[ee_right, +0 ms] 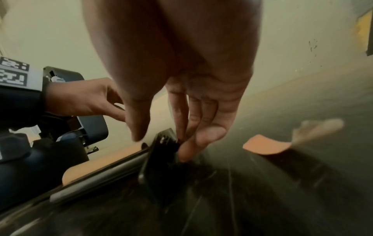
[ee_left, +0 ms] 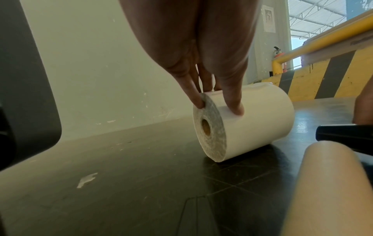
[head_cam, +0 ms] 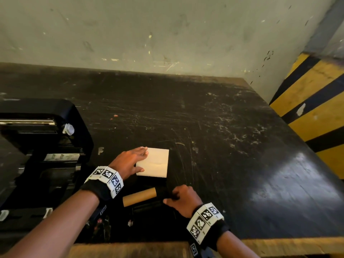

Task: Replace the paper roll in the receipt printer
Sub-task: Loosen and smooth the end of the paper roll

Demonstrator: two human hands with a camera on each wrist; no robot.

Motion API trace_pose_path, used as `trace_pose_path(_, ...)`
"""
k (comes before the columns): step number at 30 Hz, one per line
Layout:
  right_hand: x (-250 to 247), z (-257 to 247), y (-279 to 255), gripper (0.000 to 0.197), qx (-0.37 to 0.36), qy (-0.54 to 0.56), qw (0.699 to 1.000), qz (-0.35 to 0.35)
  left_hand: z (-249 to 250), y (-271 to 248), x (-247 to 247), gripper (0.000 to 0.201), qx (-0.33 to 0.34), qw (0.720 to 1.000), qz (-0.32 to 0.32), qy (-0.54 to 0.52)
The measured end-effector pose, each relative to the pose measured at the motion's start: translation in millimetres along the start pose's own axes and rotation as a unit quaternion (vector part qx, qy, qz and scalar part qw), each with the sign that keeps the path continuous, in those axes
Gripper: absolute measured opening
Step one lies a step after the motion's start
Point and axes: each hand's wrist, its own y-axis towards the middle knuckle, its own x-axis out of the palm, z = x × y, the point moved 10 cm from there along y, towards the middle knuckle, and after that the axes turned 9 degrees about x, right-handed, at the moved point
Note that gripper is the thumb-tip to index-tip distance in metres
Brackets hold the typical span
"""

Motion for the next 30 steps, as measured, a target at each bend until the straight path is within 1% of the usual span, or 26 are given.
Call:
trace_pose_path(2,3,1,6,0.041,0.004,0.010,1.000,0.009,0,-2,2,0.068,0.008,1.000,0.000,-0.002)
trace_pose_path(5,5,1,8,0.027,0.006,0.050,0.999,-0.011,0,-5,2,0.067,0.019,1.000,0.005,-0.005)
trace_pose_path(8,-7,4,4,0.018,-0.008,0.061,0.998,-0.012,-1,-6,5,0.067,0.032,0.999,-0.013,0.004)
trace_pose_path(10,-21,9,3,0.020,-0.014,0.064,0.998,-0.001,-3,-5,7,0.068,0.042,0.998,-0.035,0.018)
trace_pose_path(12,-40,18,2,0.026,-0.012,0.067,0.997,0.025,-4,-5,8,0.067,0.050,0.997,-0.053,0.035)
trace_pose_path(14,-64,29,-1,0.028,-0.005,0.063,0.996,0.069,-2,-4,6,0.066,0.065,0.995,-0.059,0.048)
trace_pose_path(18,-109,47,-7,0.020,0.026,0.078,0.983,0.162,0,-3,5,0.065,0.085,0.992,-0.061,0.067)
trace_pose_path(21,-132,46,-14,0.016,0.038,0.060,0.970,0.235,-3,-3,7,0.064,0.084,0.991,-0.075,0.077)
trace_pose_path(23,-138,40,-15,0.019,0.038,0.052,0.966,0.251,-3,-3,8,0.064,0.083,0.990,-0.082,0.080)
trace_pose_path(30,-134,24,-5,0.014,0.024,0.070,0.970,0.231,-5,-6,8,0.064,0.094,0.992,-0.058,0.059)
